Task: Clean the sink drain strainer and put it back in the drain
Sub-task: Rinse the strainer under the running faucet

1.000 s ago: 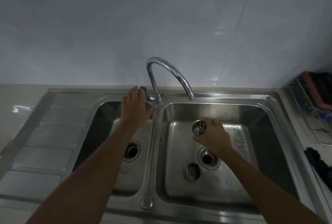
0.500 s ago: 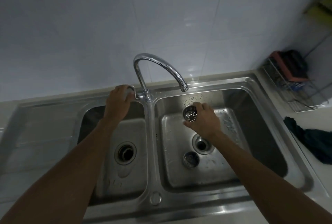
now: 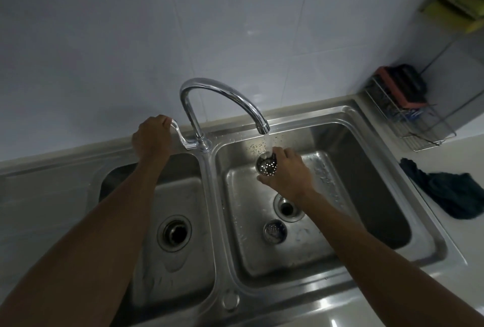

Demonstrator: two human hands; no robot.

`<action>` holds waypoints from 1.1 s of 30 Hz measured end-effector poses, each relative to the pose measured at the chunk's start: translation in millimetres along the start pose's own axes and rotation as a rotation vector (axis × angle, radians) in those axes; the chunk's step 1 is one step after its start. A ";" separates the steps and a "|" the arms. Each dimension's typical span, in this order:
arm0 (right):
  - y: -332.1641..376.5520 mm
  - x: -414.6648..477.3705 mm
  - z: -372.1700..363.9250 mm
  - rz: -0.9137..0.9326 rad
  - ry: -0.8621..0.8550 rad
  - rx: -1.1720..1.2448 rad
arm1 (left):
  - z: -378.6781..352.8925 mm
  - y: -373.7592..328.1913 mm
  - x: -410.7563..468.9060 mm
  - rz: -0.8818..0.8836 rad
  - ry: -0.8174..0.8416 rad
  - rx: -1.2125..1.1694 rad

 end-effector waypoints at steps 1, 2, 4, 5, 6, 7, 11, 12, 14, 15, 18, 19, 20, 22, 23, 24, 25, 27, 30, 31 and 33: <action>-1.5 0.3 -2.3 -0.004 0.003 -0.011 | -2.0 1.3 2.4 0.016 0.000 0.005; -3.4 -0.1 -4.5 -0.011 0.007 -0.022 | -3.9 3.0 4.0 0.034 0.004 0.006; -8.6 -2.4 -9.6 -0.030 0.019 -0.037 | -7.8 5.9 6.1 0.061 0.018 -0.002; -11.8 -4.6 -11.8 -0.042 0.025 -0.042 | -10.2 6.6 6.2 0.073 0.026 -0.006; -15.3 -7.1 -13.4 -0.053 0.028 -0.044 | -12.0 6.4 4.5 0.089 0.027 -0.002; -19.8 -10.1 -14.5 -0.067 0.024 -0.033 | -12.4 5.4 -0.8 0.105 0.010 0.009; -41.5 -23.4 -16.4 -0.146 -0.028 0.094 | -16.6 -17.8 -70.4 0.011 -0.167 0.055; -46.3 -25.0 -17.1 -0.165 -0.030 0.114 | -25.1 -29.2 -95.1 -0.078 -0.176 0.059; -55.0 -26.3 -17.8 -0.199 -0.045 0.143 | -53.7 -56.0 -140.8 -0.301 -0.098 0.052; -58.0 -27.4 -17.9 -0.211 -0.063 0.159 | -70.1 -69.3 -160.5 -0.407 -0.024 0.040; -61.1 -38.3 -24.7 -0.185 -0.090 0.180 | -106.0 -96.4 -202.2 -0.593 0.127 0.060; -62.5 -42.8 -30.3 -0.164 -0.071 0.162 | -110.9 -99.9 -208.5 -0.603 0.138 0.077; -64.8 -46.4 -35.5 -0.153 -0.045 0.146 | -112.9 -100.6 -211.7 -0.601 0.137 0.088; -75.5 -46.5 -38.7 -0.209 -0.035 0.174 | -113.6 -98.8 -213.3 -0.585 0.121 0.109; -82.4 -44.6 -37.1 -0.276 -0.061 0.241 | -113.6 -97.9 -213.5 -0.579 0.120 0.119; -88.1 -43.7 -35.9 -0.349 -0.092 0.338 | -113.5 -97.3 -213.8 -0.574 0.122 0.128; -92.3 -44.0 -36.8 -0.421 -0.113 0.449 | -113.1 -97.0 -213.9 -0.569 0.122 0.135; -100.0 -51.5 -47.1 -0.586 -0.097 0.692 | -111.6 -98.1 -213.3 -0.562 0.109 0.140; -102.3 -73.3 -83.0 -0.955 0.030 1.405 | -110.2 -97.4 -212.0 -0.538 0.087 0.122; -96.5 -77.7 -90.7 -1.059 0.072 1.628 | -110.5 -96.6 -211.8 -0.530 0.083 0.118; -88.4 -78.7 -98.7 -1.179 0.081 1.905 | -111.5 -95.3 -211.5 -0.522 0.075 0.119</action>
Point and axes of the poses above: each hand's wrist, its own x-axis towards the middle knuckle, its own z-axis out of the back of the hand, y = z × x, the point moved 8 cm from there along x, towards the middle knuckle, and after that the axes turned 14 degrees about x, right-handed, at the moved point
